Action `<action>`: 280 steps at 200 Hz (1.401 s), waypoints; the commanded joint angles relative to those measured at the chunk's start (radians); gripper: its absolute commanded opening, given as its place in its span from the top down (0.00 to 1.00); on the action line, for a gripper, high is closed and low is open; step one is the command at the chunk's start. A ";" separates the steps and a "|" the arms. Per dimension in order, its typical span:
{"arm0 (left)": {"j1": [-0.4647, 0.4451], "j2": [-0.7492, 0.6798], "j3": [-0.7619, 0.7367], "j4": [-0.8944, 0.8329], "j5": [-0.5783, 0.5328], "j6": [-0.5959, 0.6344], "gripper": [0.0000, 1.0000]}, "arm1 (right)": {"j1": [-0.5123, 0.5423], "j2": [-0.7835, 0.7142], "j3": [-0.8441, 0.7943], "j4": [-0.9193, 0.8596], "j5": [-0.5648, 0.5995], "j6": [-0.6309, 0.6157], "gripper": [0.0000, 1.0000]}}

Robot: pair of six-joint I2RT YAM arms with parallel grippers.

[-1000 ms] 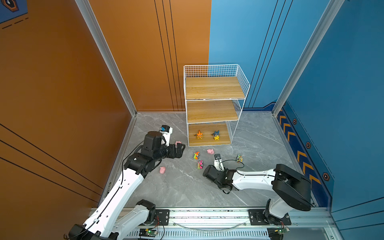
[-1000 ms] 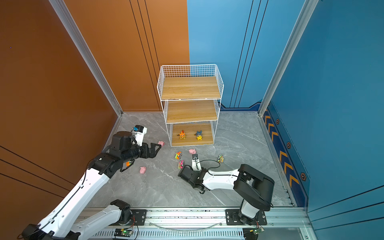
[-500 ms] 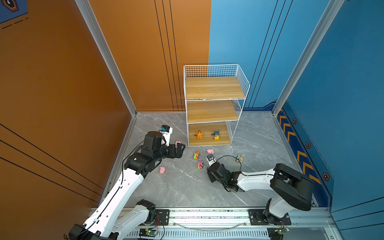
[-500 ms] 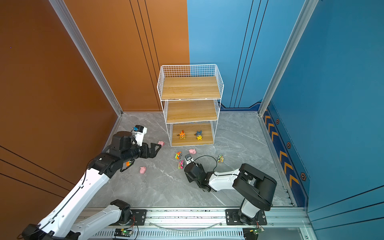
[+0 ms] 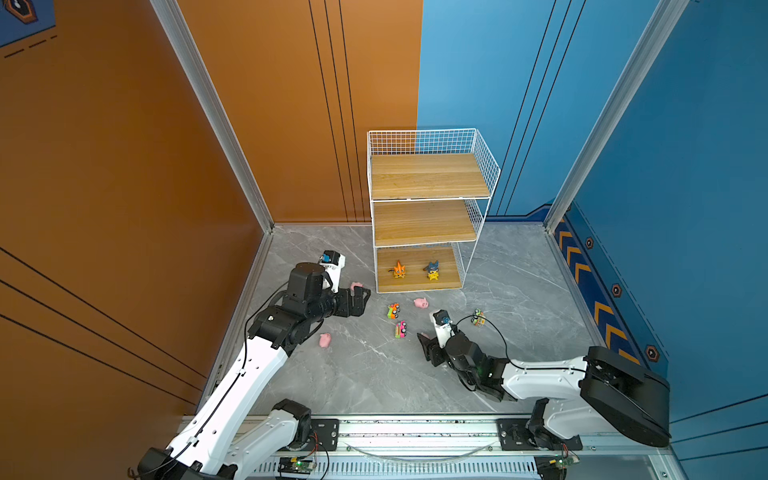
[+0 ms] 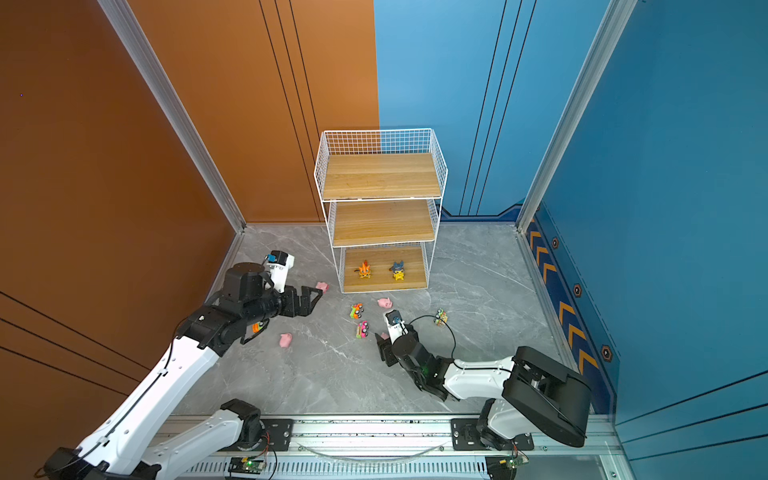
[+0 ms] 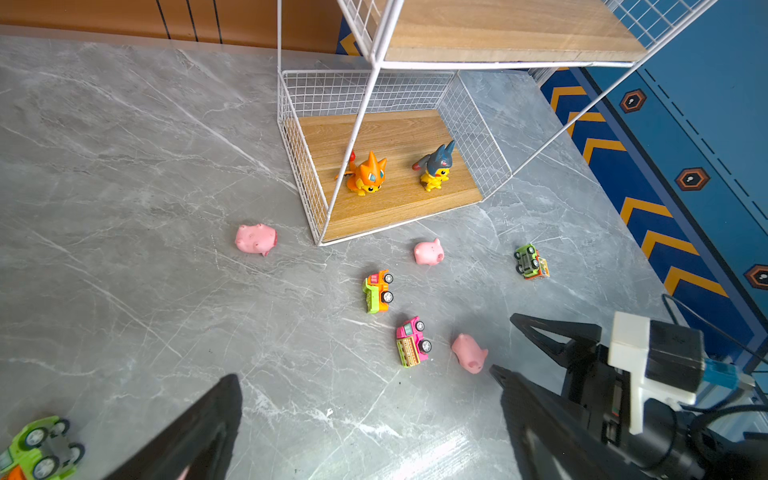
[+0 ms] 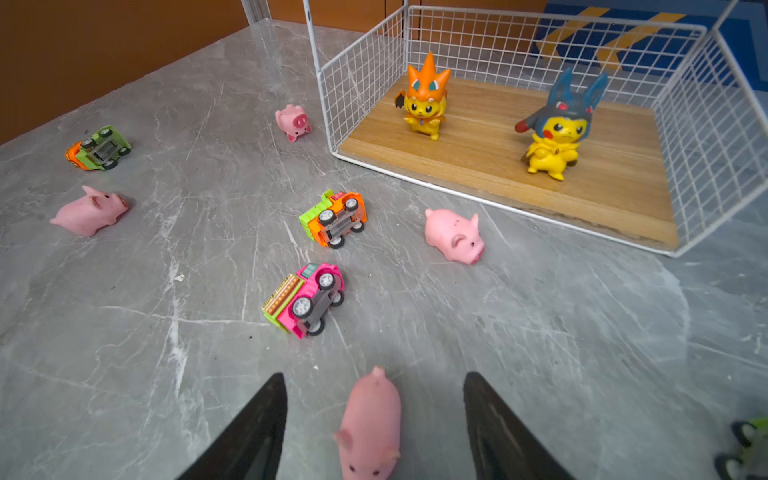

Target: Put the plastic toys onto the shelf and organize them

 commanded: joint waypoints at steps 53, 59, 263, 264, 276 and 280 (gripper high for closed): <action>-0.007 0.001 -0.012 0.007 -0.008 0.023 0.02 | 0.071 0.228 -0.087 0.462 0.121 0.052 0.34; -0.007 -0.001 -0.012 0.007 -0.008 0.023 0.02 | 0.072 0.250 -0.091 0.491 0.125 0.054 0.34; -0.007 -0.010 -0.012 0.007 -0.007 0.024 0.02 | 0.041 0.414 -0.034 0.490 0.090 0.099 0.40; -0.007 -0.010 -0.012 0.007 -0.007 0.025 0.02 | 0.041 0.414 -0.033 0.490 0.091 0.099 0.40; -0.007 -0.012 -0.010 0.007 -0.007 0.024 0.02 | 0.047 0.413 -0.037 0.486 0.095 0.100 0.40; -0.007 -0.011 -0.010 0.007 -0.007 0.024 0.02 | 0.049 0.413 -0.037 0.484 0.097 0.100 0.40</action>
